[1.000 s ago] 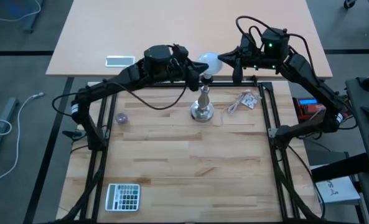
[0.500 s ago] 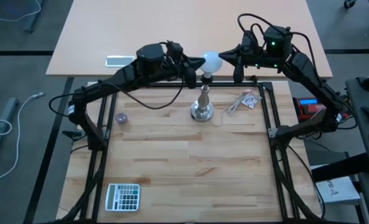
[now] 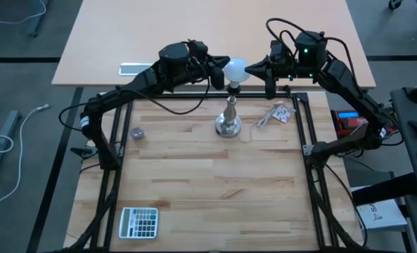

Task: Screw lightbulb
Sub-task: Remove the lightbulb from the lamp

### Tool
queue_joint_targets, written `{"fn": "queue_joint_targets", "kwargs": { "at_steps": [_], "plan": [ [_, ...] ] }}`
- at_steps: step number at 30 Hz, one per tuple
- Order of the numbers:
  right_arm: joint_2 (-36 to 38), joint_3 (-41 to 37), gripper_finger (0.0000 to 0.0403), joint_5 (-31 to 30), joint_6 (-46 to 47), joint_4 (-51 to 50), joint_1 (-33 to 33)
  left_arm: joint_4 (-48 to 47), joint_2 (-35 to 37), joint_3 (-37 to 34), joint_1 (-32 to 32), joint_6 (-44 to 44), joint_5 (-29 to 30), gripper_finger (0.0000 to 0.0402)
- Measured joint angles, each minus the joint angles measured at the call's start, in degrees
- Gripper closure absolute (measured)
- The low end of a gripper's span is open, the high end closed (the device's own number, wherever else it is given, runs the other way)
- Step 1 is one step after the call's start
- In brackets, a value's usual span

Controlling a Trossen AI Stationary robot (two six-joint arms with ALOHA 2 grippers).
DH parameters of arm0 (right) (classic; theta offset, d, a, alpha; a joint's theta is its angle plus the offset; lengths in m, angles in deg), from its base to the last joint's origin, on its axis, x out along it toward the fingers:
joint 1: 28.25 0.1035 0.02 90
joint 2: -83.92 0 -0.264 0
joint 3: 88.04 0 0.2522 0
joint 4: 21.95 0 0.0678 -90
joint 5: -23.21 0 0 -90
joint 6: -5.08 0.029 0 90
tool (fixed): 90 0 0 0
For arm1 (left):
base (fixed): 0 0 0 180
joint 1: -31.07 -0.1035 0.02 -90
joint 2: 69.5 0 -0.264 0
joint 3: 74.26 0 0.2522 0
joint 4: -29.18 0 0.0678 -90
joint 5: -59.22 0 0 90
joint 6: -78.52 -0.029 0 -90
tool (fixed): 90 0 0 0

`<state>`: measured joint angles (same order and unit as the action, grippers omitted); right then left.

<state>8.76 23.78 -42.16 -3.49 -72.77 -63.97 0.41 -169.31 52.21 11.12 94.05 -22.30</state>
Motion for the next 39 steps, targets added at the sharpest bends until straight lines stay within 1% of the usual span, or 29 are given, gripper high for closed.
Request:
{"fn": "queue_joint_targets", "kwargs": {
  "at_steps": [6, 13, 19, 25, 33, 39],
  "plan": [
    [0.2, -1.7, 0.0403, 0.3, -0.1, 1.0, 0.0, -0.9, -0.4, 0.0, 0.0, 0.0, -0.1, 0.0381],
    [0.2, -1.9, 0.0403, 0.3, -0.4, 1.1, 0.0, -2.2, -0.4, 0.1, 0.0, 0.1, -0.4, 0.0381],
    [0.2, -1.9, 0.0403, 0.2, -1.4, 0.7, 0.0, -2.6, -0.3, -0.2, 0.7, 2.1, -1.0, 0.0381],
    [0.2, -2.0, 0.0403, -3.1, -3.3, 0.5, -0.2, -2.9, -0.2, -0.2, 2.2, 3.8, -0.9, 0.0381],
    [-0.4, -2.1, 0.0403, -4.3, -3.7, 2.7, -0.2, -2.7, -0.1, -0.2, 3.8, 6.1, -2.0, 0.0381],
    [-0.9, -1.8, 0.0403, -4.1, -3.5, 3.8, -0.2, -1.4, -0.3, 0.2, 5.1, 5.6, -3.3, 0.0381]
  ]
}}
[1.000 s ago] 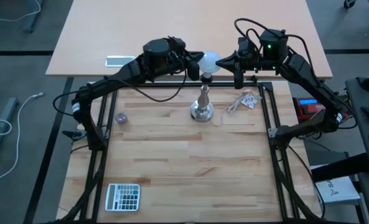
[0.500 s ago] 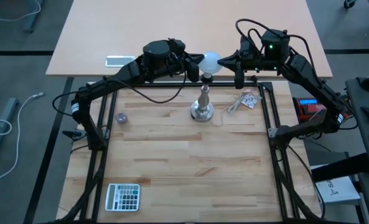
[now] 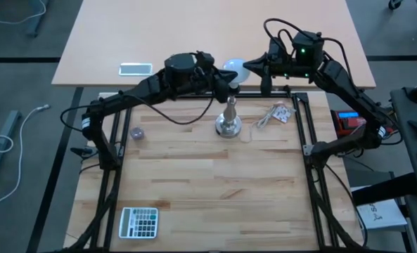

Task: Screw lightbulb
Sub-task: Remove the lightbulb from the lamp

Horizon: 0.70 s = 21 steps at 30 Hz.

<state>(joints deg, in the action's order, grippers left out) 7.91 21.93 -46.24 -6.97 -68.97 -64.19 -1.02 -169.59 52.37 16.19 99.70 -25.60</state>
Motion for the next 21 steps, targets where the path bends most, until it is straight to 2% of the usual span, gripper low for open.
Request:
{"fn": "queue_joint_targets", "kwargs": {
  "at_steps": [6, 11, 21],
  "plan": [
    [0.2, 2.7, 0.0403, 0.0, 0.0, -1.4, 0.0, 0.2, 0.3, 4.6, 0.0, -3.8, 0.9, 0.0381],
    [1.2, 3.8, 0.0403, 0.9, 1.5, -1.9, 0.0, -0.6, 0.3, 7.1, -0.5, -9.1, 6.4, 0.0381],
    [1.6, 3.8, 0.0403, 4.1, 3.3, -3.0, 0.1, -1.0, -1.5, 5.5, -3.3, -10.7, 8.4, 0.0381]
  ]
}}
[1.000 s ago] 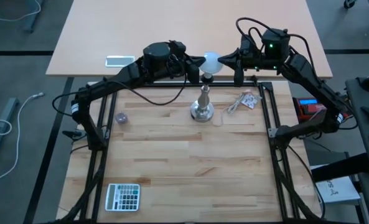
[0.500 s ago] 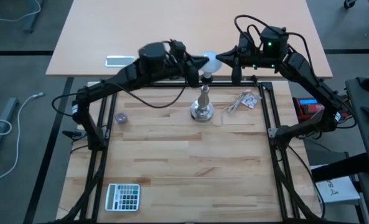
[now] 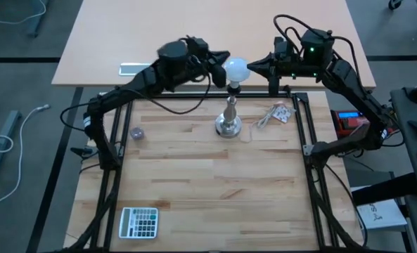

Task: Screw lightbulb
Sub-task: Remove the lightbulb from the lamp

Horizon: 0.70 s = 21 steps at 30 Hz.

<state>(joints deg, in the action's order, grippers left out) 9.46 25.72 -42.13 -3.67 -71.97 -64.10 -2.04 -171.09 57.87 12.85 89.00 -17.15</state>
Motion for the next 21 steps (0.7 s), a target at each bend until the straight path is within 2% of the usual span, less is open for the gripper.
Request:
{"fn": "queue_joint_targets", "kwargs": {
  "at_steps": [21],
  "plan": [
    [0.3, -5.9, 0.0403, 0.2, -1.4, 0.8, 0.0, -0.6, -2.2, -1.7, -0.4, 2.5, -0.1, 0.0381]
  ]
}}
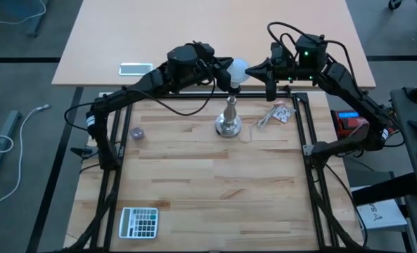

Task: Screw lightbulb
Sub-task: Remove the lightbulb from the lamp

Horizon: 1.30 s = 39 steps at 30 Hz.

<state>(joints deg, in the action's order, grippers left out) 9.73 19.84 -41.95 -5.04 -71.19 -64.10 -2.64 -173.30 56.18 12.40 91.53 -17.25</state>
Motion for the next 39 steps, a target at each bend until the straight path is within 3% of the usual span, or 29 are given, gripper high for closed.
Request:
{"fn": "queue_joint_targets", "kwargs": {
  "at_steps": [25, 39],
  "plan": [
    [0.0, -0.2, 0.0403, -5.6, -4.1, 1.4, 0.0, -0.8, -0.6, -0.1, 3.2, 10.7, -0.8, 0.0381],
    [-1.8, -0.2, 0.0403, -6.7, -2.3, 4.6, -0.2, 1.3, -0.7, -0.2, 5.1, 11.7, -3.4, 0.0381]
  ]
}}
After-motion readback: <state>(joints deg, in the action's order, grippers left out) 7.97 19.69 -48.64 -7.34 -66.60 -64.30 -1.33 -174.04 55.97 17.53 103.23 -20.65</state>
